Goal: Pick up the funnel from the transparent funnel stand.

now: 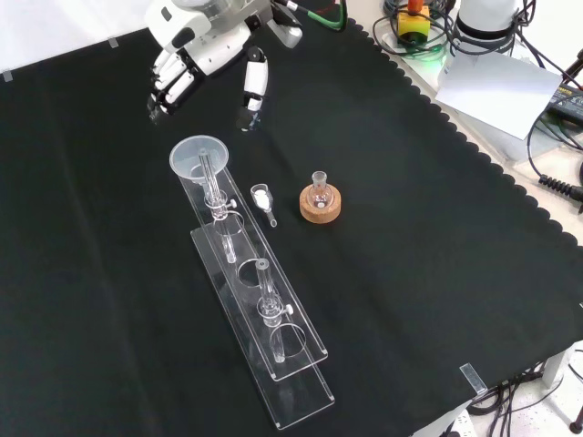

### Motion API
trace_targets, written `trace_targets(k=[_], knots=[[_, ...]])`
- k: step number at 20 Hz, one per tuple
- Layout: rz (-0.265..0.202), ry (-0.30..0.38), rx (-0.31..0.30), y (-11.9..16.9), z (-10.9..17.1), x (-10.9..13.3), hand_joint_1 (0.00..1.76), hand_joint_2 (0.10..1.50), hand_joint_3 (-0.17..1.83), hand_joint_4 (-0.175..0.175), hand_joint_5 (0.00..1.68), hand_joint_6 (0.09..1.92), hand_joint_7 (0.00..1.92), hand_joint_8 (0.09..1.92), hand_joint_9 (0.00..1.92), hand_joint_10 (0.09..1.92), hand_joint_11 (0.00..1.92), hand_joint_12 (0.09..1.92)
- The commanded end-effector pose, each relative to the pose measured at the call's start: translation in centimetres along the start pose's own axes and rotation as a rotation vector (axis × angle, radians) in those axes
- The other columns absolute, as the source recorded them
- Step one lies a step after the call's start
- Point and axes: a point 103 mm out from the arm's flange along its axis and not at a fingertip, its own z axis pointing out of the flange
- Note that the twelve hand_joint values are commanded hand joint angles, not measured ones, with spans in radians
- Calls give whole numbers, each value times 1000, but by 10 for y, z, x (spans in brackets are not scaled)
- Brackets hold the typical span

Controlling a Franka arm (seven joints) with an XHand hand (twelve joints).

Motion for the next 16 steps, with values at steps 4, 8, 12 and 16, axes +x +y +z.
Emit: trace_targets(k=[4, 8, 12, 16], knots=[[-30, -57, 55, 19, 10, 8, 511, 786, 193, -47, 153, 87, 13, 725, 309, 770, 337, 1468], [-33, -91, 68, 24, 11, 11, 539, 770, 199, -54, 152, 87, 0, 696, 267, 806, 359, 1459], [-36, -160, 99, 28, 16, 18, 542, 756, 209, -58, 146, 87, 0, 623, 228, 830, 385, 1452], [-37, -199, 109, 29, 16, 22, 537, 740, 216, -61, 134, 87, 0, 570, 200, 848, 419, 1447]])
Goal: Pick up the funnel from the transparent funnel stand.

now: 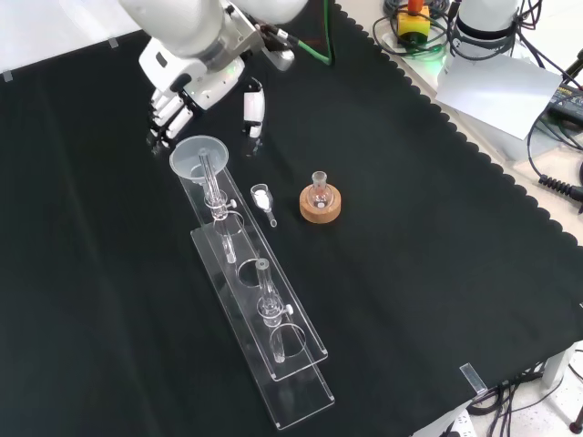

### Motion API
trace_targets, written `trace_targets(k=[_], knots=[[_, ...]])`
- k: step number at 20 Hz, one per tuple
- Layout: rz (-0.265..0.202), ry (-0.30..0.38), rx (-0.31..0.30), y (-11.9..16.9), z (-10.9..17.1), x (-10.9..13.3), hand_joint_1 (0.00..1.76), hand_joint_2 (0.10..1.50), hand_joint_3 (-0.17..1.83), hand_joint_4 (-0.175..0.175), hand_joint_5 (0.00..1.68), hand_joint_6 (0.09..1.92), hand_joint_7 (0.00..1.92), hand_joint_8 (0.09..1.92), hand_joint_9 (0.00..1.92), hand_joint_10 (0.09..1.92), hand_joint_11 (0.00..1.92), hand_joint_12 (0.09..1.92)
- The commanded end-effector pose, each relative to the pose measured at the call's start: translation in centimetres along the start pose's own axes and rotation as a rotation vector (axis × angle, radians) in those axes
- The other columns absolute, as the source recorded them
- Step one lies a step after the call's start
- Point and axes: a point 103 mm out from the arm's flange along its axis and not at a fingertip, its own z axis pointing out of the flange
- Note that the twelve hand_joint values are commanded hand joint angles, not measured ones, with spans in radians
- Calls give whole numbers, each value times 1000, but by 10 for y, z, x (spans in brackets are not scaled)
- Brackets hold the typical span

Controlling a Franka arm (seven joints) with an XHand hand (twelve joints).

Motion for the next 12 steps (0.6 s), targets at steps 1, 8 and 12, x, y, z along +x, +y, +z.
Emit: trace_targets(k=[1, 8, 12], knots=[[5, -78, 36, 3, 3, 2, 537, 738, 217, -61, 133, 87, 0, 565, 197, 850, 424, 1446], [9, -94, 11, 6, 3, 0, 584, 737, 233, -58, 135, 87, 0, 546, 204, 870, 457, 1433], [-2, -80, -4, 8, 2, 0, 593, 733, 244, -55, 123, 87, 0, 566, 213, 874, 476, 1421]])
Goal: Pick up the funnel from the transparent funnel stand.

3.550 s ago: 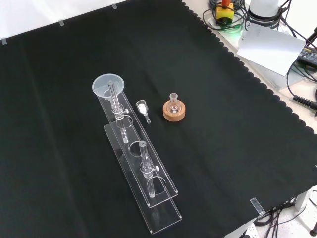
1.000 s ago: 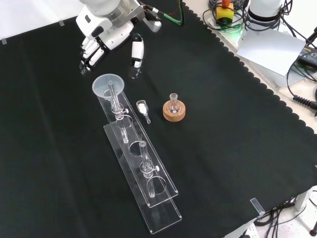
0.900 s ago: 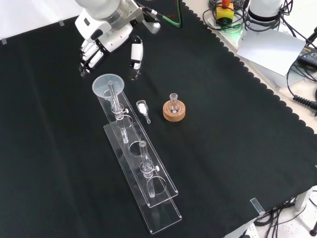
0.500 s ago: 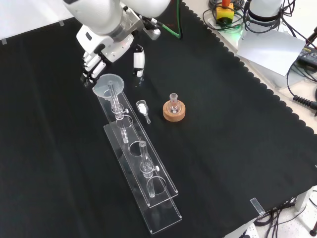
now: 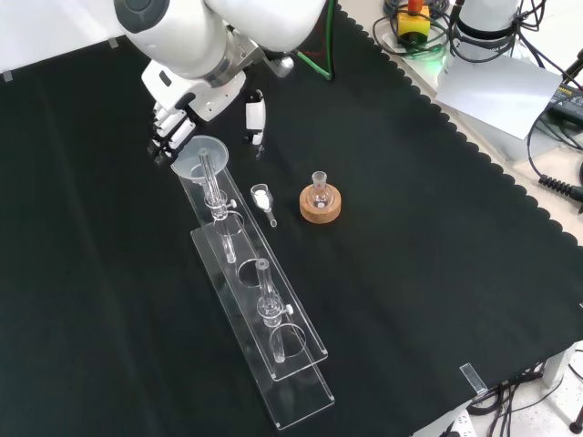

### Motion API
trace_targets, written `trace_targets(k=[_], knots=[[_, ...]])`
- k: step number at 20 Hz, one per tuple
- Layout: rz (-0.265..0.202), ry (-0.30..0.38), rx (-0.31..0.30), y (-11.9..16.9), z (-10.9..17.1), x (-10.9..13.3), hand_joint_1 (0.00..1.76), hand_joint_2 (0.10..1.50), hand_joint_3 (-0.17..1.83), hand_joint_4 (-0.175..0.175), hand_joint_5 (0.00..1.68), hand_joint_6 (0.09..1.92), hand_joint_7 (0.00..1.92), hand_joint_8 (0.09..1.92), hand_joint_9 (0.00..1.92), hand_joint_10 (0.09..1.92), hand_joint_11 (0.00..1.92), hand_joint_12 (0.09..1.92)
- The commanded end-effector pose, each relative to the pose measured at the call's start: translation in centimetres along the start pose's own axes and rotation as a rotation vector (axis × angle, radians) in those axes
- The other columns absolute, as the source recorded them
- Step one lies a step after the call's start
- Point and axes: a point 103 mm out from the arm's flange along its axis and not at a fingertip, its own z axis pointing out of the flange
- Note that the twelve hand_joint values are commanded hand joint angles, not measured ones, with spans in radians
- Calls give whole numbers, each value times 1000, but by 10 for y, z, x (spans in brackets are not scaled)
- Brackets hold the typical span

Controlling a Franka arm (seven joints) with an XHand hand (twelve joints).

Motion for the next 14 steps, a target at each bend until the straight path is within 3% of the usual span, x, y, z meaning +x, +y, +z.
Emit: trace_targets(k=[1, 14], knots=[[-11, 14, -25, 3, -1, -1, 594, 732, 247, -54, 112, 87, 0, 570, 217, 874, 479, 1418], [-35, -2, -11, 16, 2, 4, 606, 720, 276, -50, 86, 87, 0, 619, 257, 864, 503, 1401]])
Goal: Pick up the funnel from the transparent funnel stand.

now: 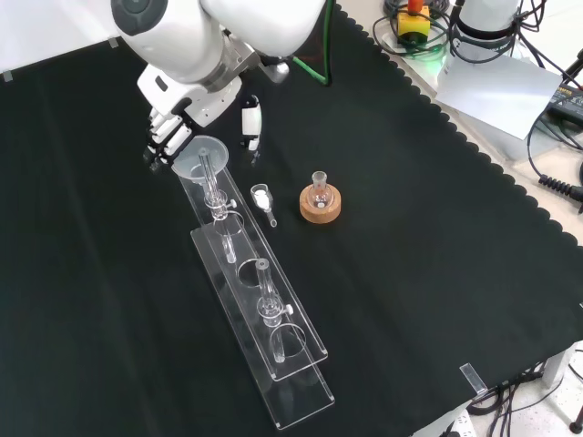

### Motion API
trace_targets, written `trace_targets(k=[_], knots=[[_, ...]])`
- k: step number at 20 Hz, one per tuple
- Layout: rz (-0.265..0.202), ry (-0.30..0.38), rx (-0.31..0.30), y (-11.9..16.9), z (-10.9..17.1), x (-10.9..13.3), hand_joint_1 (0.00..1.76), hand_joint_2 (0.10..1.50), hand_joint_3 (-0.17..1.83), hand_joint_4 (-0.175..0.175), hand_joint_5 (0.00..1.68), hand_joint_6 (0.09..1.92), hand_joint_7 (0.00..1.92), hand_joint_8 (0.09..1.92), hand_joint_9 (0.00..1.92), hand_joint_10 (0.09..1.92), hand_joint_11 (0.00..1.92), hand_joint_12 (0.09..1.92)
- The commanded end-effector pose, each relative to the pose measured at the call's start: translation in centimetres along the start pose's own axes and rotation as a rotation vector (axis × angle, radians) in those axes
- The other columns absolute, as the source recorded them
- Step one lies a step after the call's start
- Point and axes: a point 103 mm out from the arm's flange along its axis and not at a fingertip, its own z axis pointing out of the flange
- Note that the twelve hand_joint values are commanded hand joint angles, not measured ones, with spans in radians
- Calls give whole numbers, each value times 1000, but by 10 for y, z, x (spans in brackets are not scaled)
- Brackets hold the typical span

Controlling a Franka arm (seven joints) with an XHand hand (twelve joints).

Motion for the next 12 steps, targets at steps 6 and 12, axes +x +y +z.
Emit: trace_targets(k=[6, 12], knots=[[-6, -20, 9, 6, 3, 0, 674, 722, 307, -48, 94, 87, 0, 651, 271, 852, 515, 1391], [-4, -27, 10, 11, 3, 0, 746, 663, 480, -43, 121, 87, 0, 700, 304, 826, 521, 1384]])
